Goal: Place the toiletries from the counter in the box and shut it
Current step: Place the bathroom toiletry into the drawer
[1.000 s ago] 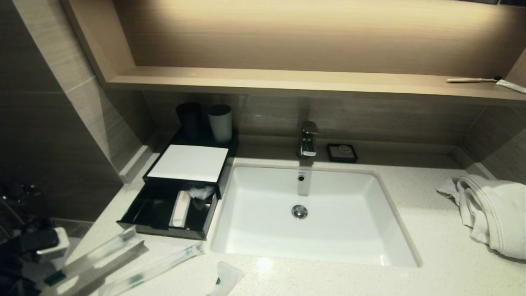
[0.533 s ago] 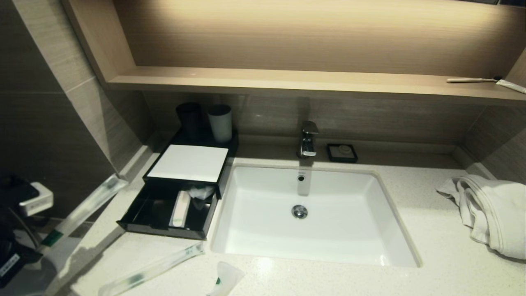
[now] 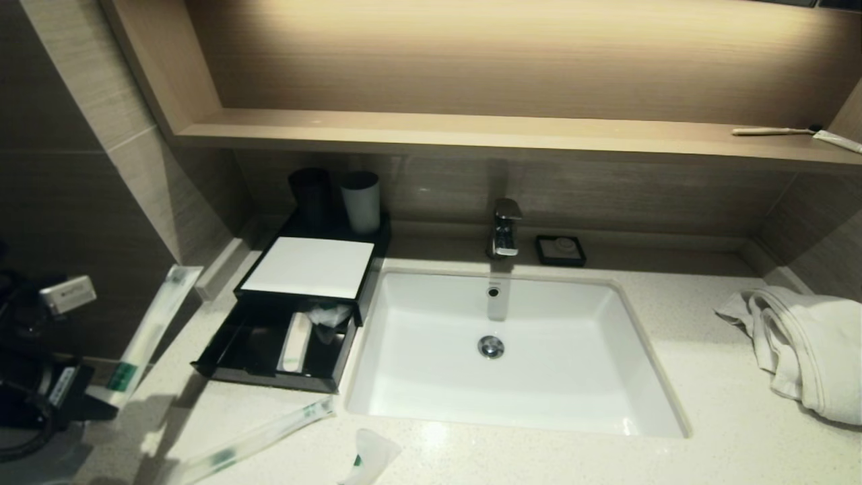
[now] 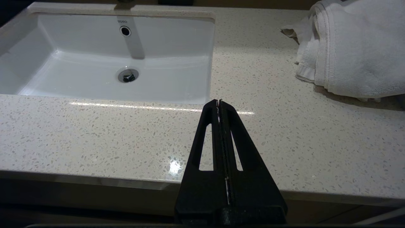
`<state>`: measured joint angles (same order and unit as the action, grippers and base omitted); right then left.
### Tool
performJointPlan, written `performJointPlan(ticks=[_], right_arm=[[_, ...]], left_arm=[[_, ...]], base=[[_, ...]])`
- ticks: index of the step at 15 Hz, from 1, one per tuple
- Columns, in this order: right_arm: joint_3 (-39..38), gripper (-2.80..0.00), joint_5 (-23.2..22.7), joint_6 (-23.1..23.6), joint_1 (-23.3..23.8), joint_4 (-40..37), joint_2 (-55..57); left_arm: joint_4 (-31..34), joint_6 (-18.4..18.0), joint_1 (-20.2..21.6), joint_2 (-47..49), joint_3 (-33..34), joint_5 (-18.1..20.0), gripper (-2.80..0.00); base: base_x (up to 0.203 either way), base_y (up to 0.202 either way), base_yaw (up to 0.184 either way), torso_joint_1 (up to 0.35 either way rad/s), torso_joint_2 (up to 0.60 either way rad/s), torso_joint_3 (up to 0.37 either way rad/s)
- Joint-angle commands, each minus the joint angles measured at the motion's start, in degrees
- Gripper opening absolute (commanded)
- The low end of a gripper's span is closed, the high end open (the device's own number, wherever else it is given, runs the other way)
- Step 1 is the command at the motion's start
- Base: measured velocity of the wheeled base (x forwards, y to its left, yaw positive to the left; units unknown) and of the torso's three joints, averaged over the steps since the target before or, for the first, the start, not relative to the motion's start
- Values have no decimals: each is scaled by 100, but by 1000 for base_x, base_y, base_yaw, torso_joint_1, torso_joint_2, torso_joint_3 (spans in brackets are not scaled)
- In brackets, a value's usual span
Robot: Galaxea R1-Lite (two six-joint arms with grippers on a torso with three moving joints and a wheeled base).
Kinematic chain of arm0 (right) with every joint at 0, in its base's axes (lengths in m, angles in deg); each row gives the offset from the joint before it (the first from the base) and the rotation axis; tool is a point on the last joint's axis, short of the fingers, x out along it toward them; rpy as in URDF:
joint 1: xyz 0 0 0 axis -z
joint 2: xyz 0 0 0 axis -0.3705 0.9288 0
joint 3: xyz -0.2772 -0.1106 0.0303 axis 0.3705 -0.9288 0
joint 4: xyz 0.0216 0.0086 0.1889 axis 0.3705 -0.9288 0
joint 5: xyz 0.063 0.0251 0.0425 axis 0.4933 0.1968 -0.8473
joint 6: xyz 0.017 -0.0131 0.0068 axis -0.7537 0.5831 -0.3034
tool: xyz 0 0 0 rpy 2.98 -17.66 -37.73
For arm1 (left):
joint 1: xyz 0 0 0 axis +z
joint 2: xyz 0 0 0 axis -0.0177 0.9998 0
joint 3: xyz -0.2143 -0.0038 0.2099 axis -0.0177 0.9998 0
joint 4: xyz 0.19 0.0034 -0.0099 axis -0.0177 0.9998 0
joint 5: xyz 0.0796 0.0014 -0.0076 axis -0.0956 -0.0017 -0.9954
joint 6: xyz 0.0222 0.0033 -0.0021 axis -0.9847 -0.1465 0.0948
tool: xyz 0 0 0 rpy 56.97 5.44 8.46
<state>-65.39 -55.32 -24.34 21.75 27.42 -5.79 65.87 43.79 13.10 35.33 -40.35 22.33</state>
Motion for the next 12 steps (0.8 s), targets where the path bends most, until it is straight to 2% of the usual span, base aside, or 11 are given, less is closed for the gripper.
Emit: performJointPlan(ticks=[1,3,4,8,12], right_arm=[[0,-280,-2,1,0,1,0],[0,-280,-2,1,0,1,0],[0,-280,-2,1,0,1,0],[0,-280,-2,1,0,1,0],[0,-280,-2,1,0,1,0]], left_arm=[[332,603,-544,-28,-181,1,-280],[1116,787,-998,62,-510,-4,-280],[1392,811,-1092,180,-722,-6,-280],[2498,800,-1151,819,-1630,-38,-280],[3206,800,-1149,1575,-2246,-66,-280]], base=[[0,0,0,0,0,0],[0,0,0,0,0,0],[0,0,0,0,0,0],[0,0,0,0,0,0],[0,0,0,0,0,0]])
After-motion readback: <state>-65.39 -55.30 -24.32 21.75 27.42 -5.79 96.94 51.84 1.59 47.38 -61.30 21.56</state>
